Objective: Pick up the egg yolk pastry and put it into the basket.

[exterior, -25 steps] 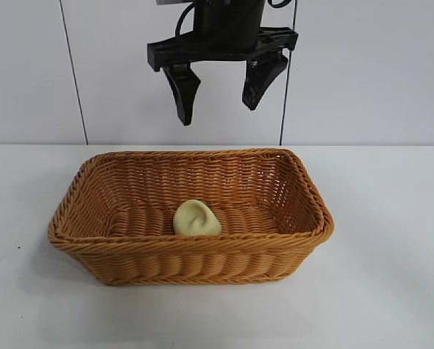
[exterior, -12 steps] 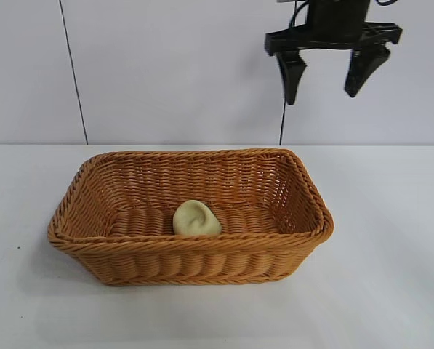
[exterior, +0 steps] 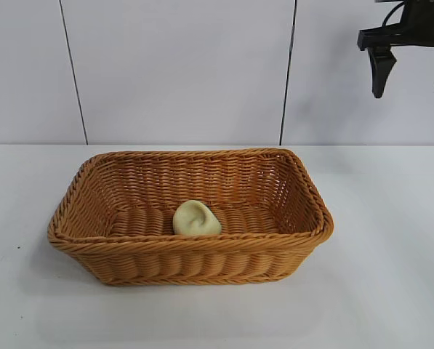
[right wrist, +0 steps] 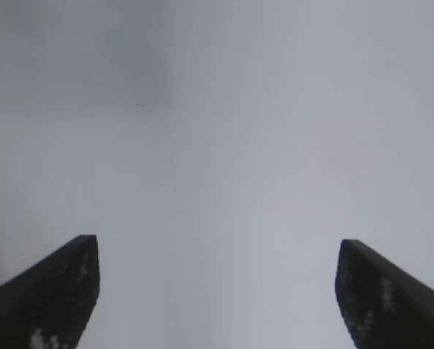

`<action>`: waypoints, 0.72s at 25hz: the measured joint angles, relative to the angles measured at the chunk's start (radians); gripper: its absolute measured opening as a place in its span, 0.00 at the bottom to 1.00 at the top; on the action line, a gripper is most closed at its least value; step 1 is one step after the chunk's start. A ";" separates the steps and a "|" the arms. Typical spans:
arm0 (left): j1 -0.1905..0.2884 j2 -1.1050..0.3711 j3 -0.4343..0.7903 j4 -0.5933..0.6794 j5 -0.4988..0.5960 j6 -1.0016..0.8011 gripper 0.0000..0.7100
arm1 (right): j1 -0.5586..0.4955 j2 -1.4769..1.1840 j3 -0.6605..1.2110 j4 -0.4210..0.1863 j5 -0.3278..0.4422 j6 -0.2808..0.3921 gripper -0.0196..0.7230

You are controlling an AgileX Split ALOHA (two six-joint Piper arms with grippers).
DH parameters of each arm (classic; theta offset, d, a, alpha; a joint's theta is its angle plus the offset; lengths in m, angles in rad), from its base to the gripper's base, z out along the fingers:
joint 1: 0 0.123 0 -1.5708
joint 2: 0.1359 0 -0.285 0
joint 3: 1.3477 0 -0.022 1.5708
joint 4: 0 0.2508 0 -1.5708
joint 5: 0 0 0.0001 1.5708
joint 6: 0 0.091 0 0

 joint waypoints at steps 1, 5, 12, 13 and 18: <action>0.000 0.000 0.000 0.000 0.000 0.000 0.98 | -0.010 0.000 0.000 0.000 0.000 -0.002 0.88; 0.000 0.000 0.000 0.001 0.000 0.000 0.98 | -0.024 -0.009 0.011 0.003 -0.002 -0.004 0.88; 0.000 0.000 0.000 0.002 0.000 0.000 0.98 | -0.023 -0.191 0.255 0.010 -0.004 -0.022 0.88; 0.000 0.000 0.000 0.002 0.000 0.000 0.98 | -0.023 -0.237 0.314 0.010 -0.005 -0.027 0.88; 0.000 0.000 0.000 0.002 0.000 0.000 0.98 | -0.023 -0.490 0.617 0.011 -0.003 -0.035 0.88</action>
